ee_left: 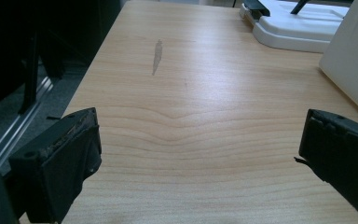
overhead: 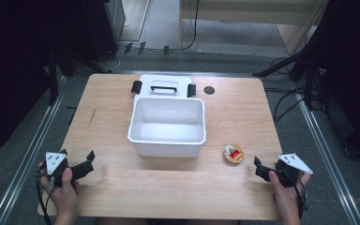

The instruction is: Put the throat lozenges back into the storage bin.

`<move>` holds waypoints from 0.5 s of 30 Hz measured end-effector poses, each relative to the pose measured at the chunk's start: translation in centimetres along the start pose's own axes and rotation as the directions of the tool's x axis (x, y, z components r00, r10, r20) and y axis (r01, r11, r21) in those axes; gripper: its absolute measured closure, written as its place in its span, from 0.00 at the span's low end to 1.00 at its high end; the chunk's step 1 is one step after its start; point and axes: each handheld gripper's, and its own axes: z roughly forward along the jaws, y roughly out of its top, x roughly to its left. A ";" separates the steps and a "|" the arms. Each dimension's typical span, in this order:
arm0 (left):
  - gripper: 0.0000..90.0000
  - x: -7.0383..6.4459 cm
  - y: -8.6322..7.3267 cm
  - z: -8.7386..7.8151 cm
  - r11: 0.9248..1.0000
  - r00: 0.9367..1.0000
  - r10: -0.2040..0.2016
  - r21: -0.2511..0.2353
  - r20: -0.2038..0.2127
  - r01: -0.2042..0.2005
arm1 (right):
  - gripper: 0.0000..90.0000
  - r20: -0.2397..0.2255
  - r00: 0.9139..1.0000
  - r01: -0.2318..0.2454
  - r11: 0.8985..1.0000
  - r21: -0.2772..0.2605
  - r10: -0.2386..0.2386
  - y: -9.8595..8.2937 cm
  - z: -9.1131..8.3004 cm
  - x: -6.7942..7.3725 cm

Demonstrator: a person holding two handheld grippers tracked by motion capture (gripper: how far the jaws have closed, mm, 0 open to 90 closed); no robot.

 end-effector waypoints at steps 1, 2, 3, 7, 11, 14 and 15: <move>0.00 0.1 0.0 0.0 1.000 1.000 -0.009 0.001 0.004 0.009 | 0.01 0.001 1.000 -0.002 1.000 0.002 0.002 0.0 0.0 0.0; 0.00 0.1 0.0 0.0 1.000 1.000 -0.011 0.000 0.006 0.011 | 0.03 0.006 1.000 -0.001 1.000 0.004 0.001 0.0 0.0 0.1; 0.00 0.1 0.0 0.0 1.000 1.000 -0.013 0.000 0.003 0.013 | 0.05 0.006 1.000 0.002 1.000 0.005 -0.002 0.0 0.0 0.1; 0.00 0.1 0.0 0.0 1.000 1.000 -0.014 -0.006 -0.007 0.014 | 0.07 0.018 1.000 0.000 1.000 0.016 0.000 0.0 0.0 0.1; 0.00 0.1 -0.1 -0.1 1.000 1.000 -0.005 -0.022 -0.013 0.005 | 0.09 0.006 1.000 0.004 1.000 0.028 -0.004 0.1 -0.2 0.3; 0.00 -0.1 -0.1 -0.2 0.999 1.000 0.017 -0.032 -0.010 -0.017 | 0.10 -0.006 1.000 0.018 0.999 0.037 -0.018 0.3 -0.5 0.6; 0.00 -0.1 -0.1 -0.2 0.999 1.000 0.014 -0.034 -0.013 -0.014 | 0.11 -0.007 1.000 0.023 0.999 0.041 -0.022 0.5 -0.7 0.7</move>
